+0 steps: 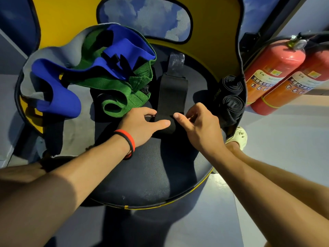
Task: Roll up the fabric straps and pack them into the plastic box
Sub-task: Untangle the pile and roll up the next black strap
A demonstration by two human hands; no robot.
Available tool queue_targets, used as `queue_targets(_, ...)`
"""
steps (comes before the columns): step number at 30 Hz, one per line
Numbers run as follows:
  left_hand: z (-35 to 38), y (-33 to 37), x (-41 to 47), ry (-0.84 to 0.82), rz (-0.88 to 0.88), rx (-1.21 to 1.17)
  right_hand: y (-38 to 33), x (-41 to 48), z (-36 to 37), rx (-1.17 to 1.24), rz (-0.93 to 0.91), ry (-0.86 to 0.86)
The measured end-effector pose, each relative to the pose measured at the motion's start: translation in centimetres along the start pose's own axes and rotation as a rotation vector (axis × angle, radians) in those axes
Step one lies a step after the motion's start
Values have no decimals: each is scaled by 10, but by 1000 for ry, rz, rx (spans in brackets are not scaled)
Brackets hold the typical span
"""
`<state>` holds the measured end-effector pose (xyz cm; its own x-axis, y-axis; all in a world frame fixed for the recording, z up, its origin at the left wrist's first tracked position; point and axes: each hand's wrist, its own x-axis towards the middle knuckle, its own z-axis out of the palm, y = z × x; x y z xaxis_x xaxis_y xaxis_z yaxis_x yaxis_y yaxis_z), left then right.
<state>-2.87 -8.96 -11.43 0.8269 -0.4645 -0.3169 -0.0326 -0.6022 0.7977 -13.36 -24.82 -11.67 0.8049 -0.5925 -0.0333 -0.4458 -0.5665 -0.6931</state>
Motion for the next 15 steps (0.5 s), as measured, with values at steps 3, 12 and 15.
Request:
queue_targets(3, -1, -2, -1, 3, 7, 0, -3, 1, -4, -69, -10, -9)
queue_targets(12, -5, 1, 1, -24, -24, 40, -3, 0, -28, -135, -41, -277)
queue_targets(15, -8, 2, -12, -136, -78, 169, 2, 0, -35, -181, 4, -446)
